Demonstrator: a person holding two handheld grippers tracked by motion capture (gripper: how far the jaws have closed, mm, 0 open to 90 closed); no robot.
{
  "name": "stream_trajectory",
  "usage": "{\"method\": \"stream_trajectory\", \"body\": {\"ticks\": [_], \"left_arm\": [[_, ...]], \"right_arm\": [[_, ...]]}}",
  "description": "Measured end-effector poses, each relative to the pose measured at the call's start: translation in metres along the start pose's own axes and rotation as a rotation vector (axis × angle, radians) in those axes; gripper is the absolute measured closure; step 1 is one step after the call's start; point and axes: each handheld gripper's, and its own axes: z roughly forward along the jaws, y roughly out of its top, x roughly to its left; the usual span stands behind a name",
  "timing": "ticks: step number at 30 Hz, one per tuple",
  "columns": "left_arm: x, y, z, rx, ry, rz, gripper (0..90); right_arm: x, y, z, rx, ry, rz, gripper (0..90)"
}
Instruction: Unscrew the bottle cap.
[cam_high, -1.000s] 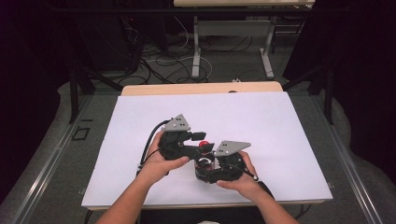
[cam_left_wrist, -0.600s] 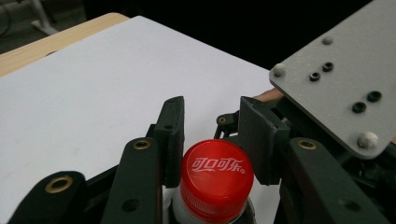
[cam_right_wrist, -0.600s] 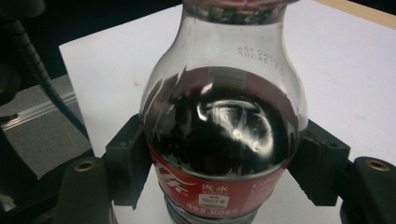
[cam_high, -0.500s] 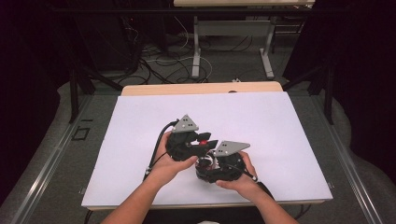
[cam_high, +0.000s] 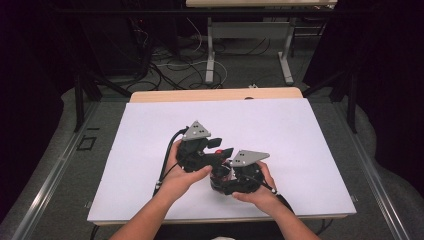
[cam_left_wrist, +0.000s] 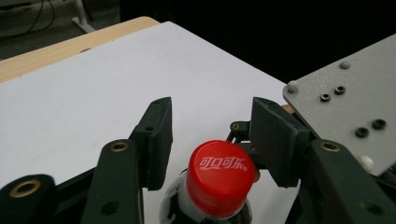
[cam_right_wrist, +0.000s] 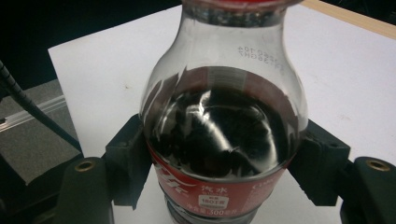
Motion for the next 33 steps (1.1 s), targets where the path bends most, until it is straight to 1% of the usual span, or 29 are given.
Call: {"method": "stream_trajectory", "body": {"ticks": [1,2,3,4,5,6,8,9,10,11,12,14,15,17,19,20,22,23,24,25,26,29,30,31,32,33], "left_arm": [[0.002,0.000,-0.002,0.006,-0.019,0.011,48.9],[0.004,0.000,-0.004,0.011,-0.038,0.012,48.7],[0.006,0.000,-0.006,0.015,-0.056,0.022,48.6],[0.007,0.000,-0.008,0.028,-0.074,0.021,48.7],[0.008,-0.001,-0.009,0.042,-0.089,0.031,48.8],[0.008,-0.002,-0.008,0.029,-0.091,0.023,49.2],[0.010,-0.003,-0.007,0.050,-0.105,0.042,50.8],[0.011,-0.003,-0.006,0.053,-0.111,0.052,50.9],[0.012,-0.004,-0.005,0.046,-0.120,0.051,51.3],[0.013,-0.005,-0.004,0.045,-0.138,0.057,51.7],[0.014,-0.005,-0.003,0.060,-0.154,0.066,51.9],[0.014,-0.006,0.000,0.061,-0.153,0.068,52.7],[0.015,-0.006,0.000,0.065,-0.165,0.061,53.1],[0.016,-0.007,0.003,0.058,-0.168,0.065,54.7],[0.015,-0.007,0.004,0.065,-0.178,0.073,57.0],[0.015,-0.006,0.005,0.075,-0.186,0.081,57.8],[0.013,-0.006,0.007,0.072,-0.174,0.072,59.3],[0.012,-0.007,0.008,0.069,-0.160,0.069,59.6],[0.011,-0.006,0.009,0.076,-0.157,0.069,60.4],[0.010,-0.006,0.009,0.080,-0.143,0.068,60.7],[0.009,-0.006,0.011,0.061,-0.127,0.064,60.8],[0.005,-0.006,0.012,0.052,-0.096,0.058,61.2],[0.004,-0.005,0.012,0.062,-0.087,0.055,61.2],[0.002,-0.006,0.013,0.048,-0.067,0.052,61.3],[0.001,-0.005,0.013,0.046,-0.048,0.041,61.3],[-0.001,-0.005,0.013,0.046,-0.023,0.039,61.4]], "right_arm": [[0.000,0.000,0.000,-0.015,-0.003,0.001,29.7],[-0.001,0.000,0.000,-0.016,0.003,-0.012,29.7],[-0.001,0.000,-0.001,-0.010,0.010,0.007,29.7],[-0.001,0.000,-0.001,-0.015,0.010,0.002,29.7],[-0.001,0.000,0.000,-0.020,0.014,-0.001,29.7],[-0.001,0.000,-0.001,-0.015,0.018,0.008,29.7],[0.000,0.000,0.000,-0.014,0.026,0.002,29.7],[0.000,0.001,0.000,-0.006,0.025,-0.008,29.7],[0.000,0.000,0.001,-0.020,0.026,-0.013,29.7],[0.001,0.000,0.001,-0.014,0.029,-0.006,29.7],[0.001,0.000,0.001,-0.015,0.032,-0.007,29.7],[0.001,0.000,0.000,-0.015,0.039,-0.006,29.7],[0.001,0.000,0.000,-0.014,0.041,-0.004,29.7],[0.001,0.000,0.001,-0.011,0.038,-0.007,29.7],[0.001,0.000,0.001,-0.009,0.042,-0.012,29.7],[0.002,0.000,0.001,-0.010,0.039,-0.007,29.7],[0.003,0.000,0.002,-0.004,0.045,-0.011,29.7],[0.003,0.000,0.002,-0.005,0.042,-0.016,29.7],[0.004,0.000,0.003,-0.005,0.037,-0.014,29.7],[0.004,-0.001,0.003,-0.006,0.036,-0.013,29.7],[0.003,-0.001,0.003,-0.007,0.035,-0.008,29.8],[0.002,-0.001,0.003,-0.008,0.023,0.002,29.8],[0.002,-0.001,0.002,-0.011,0.020,0.002,29.8],[0.001,-0.001,0.002,-0.001,0.020,0.000,29.8],[0.001,-0.001,0.002,-0.003,0.014,-0.001,29.8],[0.001,-0.001,0.002,-0.010,0.005,-0.002,29.8]]}}
